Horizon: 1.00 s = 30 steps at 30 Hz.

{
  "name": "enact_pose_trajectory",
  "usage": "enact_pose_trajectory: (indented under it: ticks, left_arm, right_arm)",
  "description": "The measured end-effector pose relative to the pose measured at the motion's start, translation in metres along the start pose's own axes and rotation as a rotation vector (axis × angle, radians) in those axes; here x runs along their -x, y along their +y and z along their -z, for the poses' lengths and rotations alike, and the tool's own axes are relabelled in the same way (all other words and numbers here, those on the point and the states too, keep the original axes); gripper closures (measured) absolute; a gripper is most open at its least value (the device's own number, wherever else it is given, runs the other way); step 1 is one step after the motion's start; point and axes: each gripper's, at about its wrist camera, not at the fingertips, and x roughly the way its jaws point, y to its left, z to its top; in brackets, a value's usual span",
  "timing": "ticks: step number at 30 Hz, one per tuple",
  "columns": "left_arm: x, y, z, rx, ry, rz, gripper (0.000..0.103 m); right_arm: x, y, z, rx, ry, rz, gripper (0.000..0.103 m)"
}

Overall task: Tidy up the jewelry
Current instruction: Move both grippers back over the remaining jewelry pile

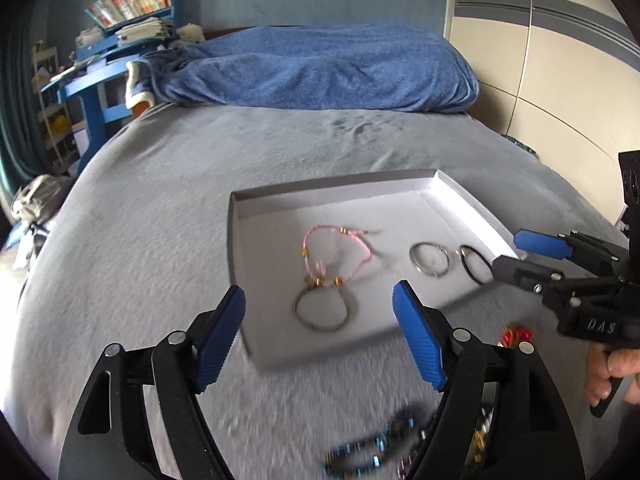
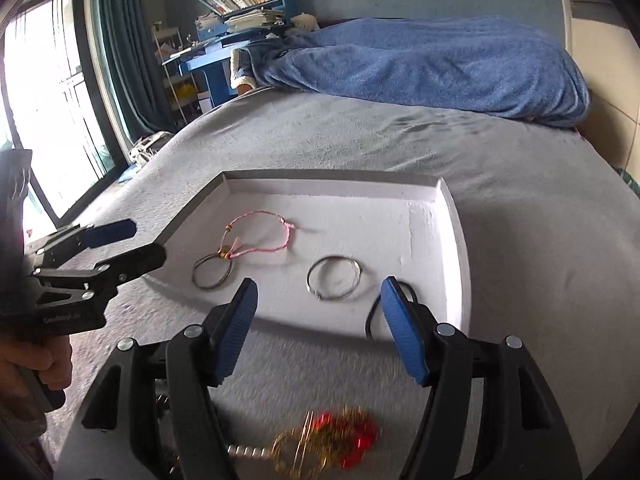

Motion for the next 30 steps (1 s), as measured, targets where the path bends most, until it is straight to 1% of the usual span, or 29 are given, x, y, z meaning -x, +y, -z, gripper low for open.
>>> enact_pose_trajectory:
  ticks: [6,9,16,21,25,30]
  left_arm:
    - [0.026,0.001,0.027,0.029,0.009,-0.005,0.026]
    - [0.038,0.001,0.038,0.041,0.009,0.001,0.026]
    - [0.059,-0.006,0.068,0.044,0.022,0.006,0.026]
    - [0.067,-0.014,0.076,0.021,0.010,0.003,0.026]
    - [0.071,-0.026,0.081,-0.012,-0.012,0.025,0.026]
    - [0.067,-0.053,0.083,-0.093,-0.028,0.070,0.026]
  right_arm:
    - [0.026,-0.003,0.021,-0.028,-0.015,-0.005,0.039]
    - [0.033,-0.004,0.030,-0.038,-0.020,-0.004,0.039]
    - [0.041,-0.011,0.050,-0.077,0.004,0.007,0.039]
    - [0.047,-0.015,0.062,-0.104,0.013,0.019,0.039]
    - [0.051,-0.021,0.073,-0.127,0.026,0.033,0.039]
    - [0.054,-0.037,0.091,-0.164,0.060,0.079,0.039]
